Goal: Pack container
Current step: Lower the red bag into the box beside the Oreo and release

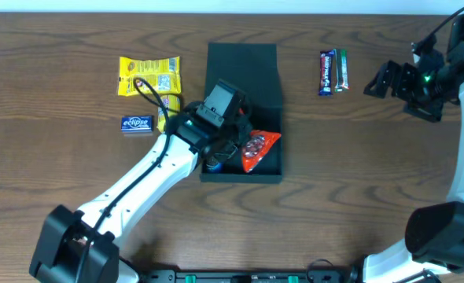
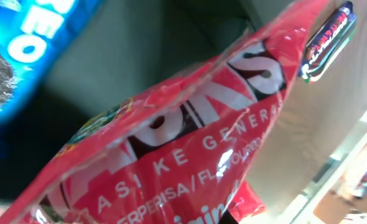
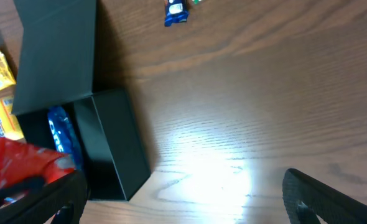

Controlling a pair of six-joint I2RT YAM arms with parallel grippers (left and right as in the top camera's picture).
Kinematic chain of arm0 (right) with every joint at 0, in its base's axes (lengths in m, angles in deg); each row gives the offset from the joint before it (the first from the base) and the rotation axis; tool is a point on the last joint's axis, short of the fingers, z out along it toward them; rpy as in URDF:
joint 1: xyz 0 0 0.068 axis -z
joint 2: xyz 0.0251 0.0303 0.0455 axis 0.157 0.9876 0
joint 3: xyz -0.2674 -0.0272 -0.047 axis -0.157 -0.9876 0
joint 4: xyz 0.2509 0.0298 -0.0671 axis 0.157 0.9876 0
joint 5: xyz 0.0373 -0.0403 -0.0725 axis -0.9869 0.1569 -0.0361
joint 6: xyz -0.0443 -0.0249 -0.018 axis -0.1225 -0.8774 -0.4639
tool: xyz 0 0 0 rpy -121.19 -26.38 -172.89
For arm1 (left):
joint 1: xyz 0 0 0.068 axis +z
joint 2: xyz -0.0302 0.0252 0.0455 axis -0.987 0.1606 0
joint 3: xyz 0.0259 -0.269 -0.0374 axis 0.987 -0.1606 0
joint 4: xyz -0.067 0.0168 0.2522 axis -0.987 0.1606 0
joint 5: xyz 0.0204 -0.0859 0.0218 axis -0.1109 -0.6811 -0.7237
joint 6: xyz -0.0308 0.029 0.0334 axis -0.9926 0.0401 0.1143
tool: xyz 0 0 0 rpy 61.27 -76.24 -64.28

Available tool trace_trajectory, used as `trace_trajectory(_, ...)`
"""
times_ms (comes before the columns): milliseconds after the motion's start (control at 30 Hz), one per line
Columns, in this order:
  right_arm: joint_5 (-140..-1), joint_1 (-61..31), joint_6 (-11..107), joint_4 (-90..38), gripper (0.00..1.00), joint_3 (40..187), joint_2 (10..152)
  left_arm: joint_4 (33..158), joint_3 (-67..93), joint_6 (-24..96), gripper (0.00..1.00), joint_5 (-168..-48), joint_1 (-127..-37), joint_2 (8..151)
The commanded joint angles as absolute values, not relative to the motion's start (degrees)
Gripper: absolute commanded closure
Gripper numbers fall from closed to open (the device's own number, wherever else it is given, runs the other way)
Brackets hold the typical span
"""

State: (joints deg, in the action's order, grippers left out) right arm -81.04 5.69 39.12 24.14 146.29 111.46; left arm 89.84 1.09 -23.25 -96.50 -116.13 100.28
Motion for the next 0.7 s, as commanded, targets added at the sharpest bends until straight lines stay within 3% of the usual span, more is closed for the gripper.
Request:
trace_trajectory(0,-81.9,5.9,37.9,24.2,0.01,146.6,111.0,86.2,-1.6,-30.5,0.94,-98.0,-116.5,99.6)
trace_trajectory(667,-81.9,5.9,37.9,24.3,0.01,146.6,111.0,83.1,-2.9,-42.8,0.94,-93.8,-119.9,103.8)
